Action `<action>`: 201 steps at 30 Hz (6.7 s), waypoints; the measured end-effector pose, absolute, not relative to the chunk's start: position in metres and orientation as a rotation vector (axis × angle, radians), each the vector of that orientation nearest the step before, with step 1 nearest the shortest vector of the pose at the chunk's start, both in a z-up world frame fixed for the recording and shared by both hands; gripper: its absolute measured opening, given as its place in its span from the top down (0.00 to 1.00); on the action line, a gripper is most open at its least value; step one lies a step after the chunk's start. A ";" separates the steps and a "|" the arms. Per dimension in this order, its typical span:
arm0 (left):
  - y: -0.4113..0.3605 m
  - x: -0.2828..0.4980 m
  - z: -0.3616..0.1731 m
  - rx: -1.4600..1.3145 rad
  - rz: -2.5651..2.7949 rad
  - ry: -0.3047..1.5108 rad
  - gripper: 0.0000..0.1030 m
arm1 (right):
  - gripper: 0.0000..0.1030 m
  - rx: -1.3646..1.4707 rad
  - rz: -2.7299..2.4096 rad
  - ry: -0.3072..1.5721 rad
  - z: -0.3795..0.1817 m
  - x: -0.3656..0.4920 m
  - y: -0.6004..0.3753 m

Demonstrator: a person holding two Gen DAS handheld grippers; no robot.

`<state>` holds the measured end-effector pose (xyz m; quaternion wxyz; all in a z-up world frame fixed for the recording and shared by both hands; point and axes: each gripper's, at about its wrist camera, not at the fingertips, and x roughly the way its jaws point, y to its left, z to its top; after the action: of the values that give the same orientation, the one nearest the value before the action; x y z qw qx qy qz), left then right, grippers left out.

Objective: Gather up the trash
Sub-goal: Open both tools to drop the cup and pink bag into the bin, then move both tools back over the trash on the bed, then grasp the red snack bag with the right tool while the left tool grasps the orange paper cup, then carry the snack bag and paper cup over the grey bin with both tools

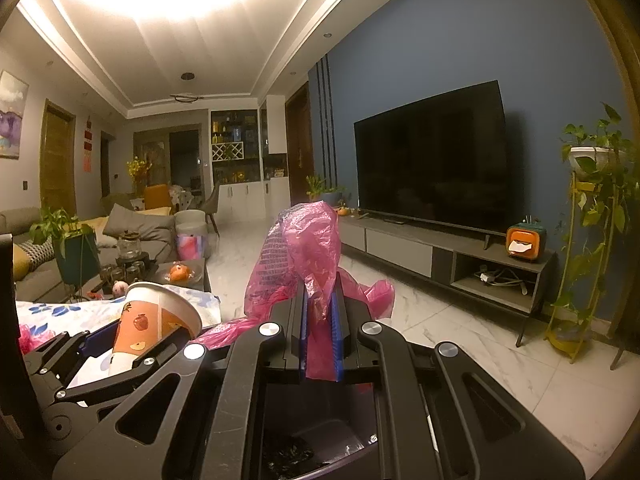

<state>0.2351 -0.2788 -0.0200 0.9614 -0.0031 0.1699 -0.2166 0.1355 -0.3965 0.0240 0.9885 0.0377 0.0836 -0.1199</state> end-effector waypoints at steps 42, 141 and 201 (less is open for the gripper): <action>-0.157 0.174 -0.006 -0.061 -0.150 0.346 0.10 | 0.20 0.145 -0.199 0.140 0.017 0.093 -0.363; 0.077 0.072 -0.045 -0.117 -0.052 0.381 1.00 | 0.93 0.027 0.193 0.353 -0.035 0.087 -0.143; -0.142 0.177 0.022 0.002 -0.353 0.324 0.98 | 0.93 0.035 -0.155 0.126 0.035 0.090 -0.313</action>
<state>0.1769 -0.1422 0.0221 0.9714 0.0012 0.1606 -0.1748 0.0897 -0.3129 0.0351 0.9948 0.0176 0.0631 -0.0776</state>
